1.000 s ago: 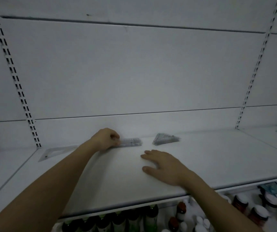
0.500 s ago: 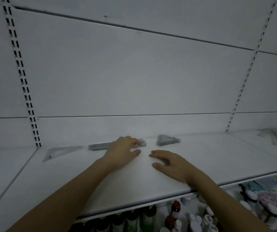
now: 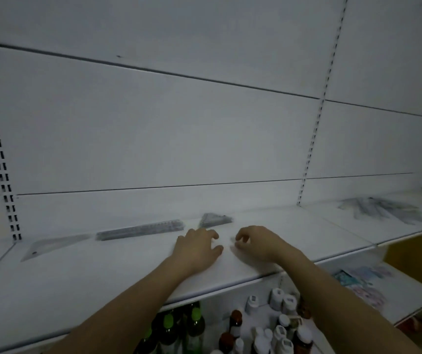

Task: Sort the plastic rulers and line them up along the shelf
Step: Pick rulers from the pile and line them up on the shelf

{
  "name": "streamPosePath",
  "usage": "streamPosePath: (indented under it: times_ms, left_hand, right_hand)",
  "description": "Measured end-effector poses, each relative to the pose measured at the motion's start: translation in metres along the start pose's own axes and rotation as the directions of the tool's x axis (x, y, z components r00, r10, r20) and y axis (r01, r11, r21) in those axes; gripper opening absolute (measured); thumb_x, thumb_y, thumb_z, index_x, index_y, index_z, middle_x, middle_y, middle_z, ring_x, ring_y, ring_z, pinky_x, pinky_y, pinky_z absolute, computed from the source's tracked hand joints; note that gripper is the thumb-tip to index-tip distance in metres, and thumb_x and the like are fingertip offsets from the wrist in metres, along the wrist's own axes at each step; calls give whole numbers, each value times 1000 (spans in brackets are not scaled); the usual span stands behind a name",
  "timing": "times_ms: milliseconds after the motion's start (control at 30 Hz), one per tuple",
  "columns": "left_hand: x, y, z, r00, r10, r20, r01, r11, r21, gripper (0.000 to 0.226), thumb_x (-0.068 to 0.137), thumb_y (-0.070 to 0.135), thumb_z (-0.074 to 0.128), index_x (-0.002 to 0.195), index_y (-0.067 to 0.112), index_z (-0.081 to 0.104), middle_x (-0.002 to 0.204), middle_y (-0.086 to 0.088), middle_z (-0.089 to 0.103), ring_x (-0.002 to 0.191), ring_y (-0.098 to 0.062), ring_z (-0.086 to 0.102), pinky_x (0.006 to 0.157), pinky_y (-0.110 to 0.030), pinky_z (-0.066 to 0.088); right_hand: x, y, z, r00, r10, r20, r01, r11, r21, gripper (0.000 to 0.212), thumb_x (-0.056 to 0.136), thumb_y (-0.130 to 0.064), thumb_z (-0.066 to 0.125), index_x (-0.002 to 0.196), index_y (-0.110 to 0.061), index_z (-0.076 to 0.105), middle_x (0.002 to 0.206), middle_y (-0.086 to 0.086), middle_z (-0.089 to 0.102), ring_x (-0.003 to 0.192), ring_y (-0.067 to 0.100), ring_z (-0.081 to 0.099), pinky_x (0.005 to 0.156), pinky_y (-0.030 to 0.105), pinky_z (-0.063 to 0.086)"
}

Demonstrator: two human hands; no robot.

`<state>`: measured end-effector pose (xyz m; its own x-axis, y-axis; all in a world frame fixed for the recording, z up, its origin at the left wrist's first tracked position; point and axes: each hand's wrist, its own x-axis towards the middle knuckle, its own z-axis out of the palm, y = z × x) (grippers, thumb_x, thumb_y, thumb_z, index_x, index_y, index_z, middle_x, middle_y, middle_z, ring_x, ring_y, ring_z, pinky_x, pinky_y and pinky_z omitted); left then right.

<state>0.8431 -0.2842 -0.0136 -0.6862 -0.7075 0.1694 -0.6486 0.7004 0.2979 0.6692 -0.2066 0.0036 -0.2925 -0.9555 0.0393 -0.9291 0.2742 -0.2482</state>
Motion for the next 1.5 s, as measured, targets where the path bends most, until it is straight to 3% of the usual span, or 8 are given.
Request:
streamPosePath:
  times_ms: [400, 733, 1133, 1333, 1500]
  left_hand:
    - [50, 241, 56, 991, 122, 47, -120, 992, -34, 49, 90, 59, 44, 131, 33, 51, 139, 2, 50, 124, -21, 48, 102, -42, 39]
    - [98, 415, 111, 960, 258, 112, -253, 966, -55, 53, 89, 61, 44, 134, 34, 50, 138, 3, 50, 125, -21, 47, 102, -39, 38]
    - [224, 515, 183, 952, 287, 106, -278, 956, -92, 51, 91, 59, 44, 135, 34, 48, 143, 2, 46, 129, -22, 44, 104, -40, 36]
    - [327, 551, 214, 980, 191, 61, -179, 970, -166, 45, 91, 46, 49, 134, 30, 49, 140, 2, 49, 125, -22, 48, 96, -35, 39]
    - [400, 553, 231, 995, 103, 19, -97, 976, -195, 39, 88, 36, 54, 127, 29, 54, 132, 1, 55, 121, -23, 50, 95, -34, 41]
  right_hand:
    - [-105, 212, -91, 987, 141, -72, -141, 990, 6, 34, 93, -44, 53, 112, -19, 66, 119, 4, 64, 103, 21, 59, 89, 37, 50]
    - [-187, 375, -140, 935, 327, -136, -316, 944, 95, 51, 91, -51, 54, 132, -22, 53, 131, 3, 57, 114, 20, 55, 93, 35, 48]
    - [-159, 526, -154, 897, 416, -150, -404, 909, 106, 52, 93, -51, 51, 135, -21, 51, 134, 4, 55, 115, 20, 55, 95, 38, 48]
    - [-91, 612, -184, 897, 421, -133, -418, 907, 56, 45, 91, -51, 51, 128, -25, 56, 131, 1, 57, 113, 18, 55, 93, 35, 48]
    - [-27, 668, -200, 912, 373, -168, -356, 926, 122, 33, 93, -45, 52, 118, -23, 61, 116, 0, 61, 98, 16, 58, 87, 35, 51]
